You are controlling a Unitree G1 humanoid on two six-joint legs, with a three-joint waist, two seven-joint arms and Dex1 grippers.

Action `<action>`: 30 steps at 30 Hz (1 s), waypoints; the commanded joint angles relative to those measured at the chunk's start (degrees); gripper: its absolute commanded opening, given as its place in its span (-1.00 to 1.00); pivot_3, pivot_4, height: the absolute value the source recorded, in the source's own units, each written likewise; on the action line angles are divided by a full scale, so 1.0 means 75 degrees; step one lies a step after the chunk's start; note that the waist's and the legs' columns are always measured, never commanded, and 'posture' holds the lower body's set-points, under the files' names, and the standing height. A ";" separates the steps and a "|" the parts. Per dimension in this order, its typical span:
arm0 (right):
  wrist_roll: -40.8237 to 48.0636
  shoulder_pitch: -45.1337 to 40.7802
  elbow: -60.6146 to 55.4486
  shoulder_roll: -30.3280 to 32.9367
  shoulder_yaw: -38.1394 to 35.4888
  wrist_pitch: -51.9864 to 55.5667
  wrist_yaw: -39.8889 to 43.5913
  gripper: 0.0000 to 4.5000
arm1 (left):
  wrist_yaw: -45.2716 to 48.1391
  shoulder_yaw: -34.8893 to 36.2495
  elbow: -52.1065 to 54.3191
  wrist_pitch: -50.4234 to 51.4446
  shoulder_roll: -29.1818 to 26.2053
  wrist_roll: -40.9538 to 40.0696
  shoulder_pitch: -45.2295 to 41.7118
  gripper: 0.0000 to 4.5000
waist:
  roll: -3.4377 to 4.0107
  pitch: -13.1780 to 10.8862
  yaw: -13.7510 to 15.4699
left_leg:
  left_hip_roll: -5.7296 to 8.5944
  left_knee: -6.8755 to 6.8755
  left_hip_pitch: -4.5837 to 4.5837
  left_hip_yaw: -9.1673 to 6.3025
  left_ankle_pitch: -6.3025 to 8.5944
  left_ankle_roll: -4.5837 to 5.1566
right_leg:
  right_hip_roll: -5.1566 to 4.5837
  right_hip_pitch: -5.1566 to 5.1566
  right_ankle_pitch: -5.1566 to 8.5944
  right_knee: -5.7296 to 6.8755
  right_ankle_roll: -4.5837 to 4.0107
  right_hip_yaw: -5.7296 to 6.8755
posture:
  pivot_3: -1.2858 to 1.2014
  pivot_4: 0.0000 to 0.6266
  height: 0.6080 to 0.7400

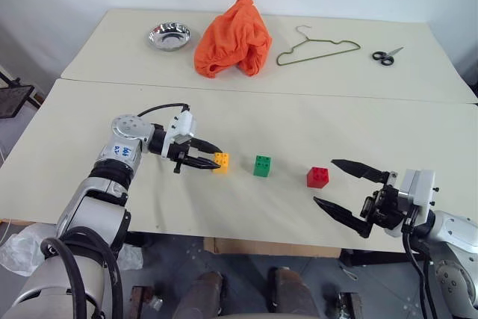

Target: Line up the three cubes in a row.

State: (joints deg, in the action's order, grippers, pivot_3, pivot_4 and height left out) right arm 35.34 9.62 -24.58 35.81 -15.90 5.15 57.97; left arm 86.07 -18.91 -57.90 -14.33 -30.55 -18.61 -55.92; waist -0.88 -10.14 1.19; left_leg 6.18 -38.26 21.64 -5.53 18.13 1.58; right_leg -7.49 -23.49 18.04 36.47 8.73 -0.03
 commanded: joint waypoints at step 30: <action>-0.0572 -0.2765 0.3879 0.1578 0.0073 -0.1167 0.3120 1.00 | -0.1578 0.3690 0.4488 0.1292 -0.2150 -0.0593 0.3767 0.74 | 0.0008 -0.0004 -0.0047 | -0.0004 0.0017 -0.0003 -0.0009 0.0001 -0.0002 | -0.0008 0.0004 0.0002 -0.0056 -0.0004 0.0000 | 0.03 -0.52 1.00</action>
State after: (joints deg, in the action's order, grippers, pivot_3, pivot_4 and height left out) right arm 31.36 -10.66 3.86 47.48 -14.85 -1.83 80.63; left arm 75.15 6.79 -25.56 -3.29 -46.87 -22.37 -28.22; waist -0.82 -10.17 0.83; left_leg 6.14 -38.13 21.62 -5.60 18.14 1.56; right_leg -7.55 -23.46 18.06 36.05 8.70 -0.02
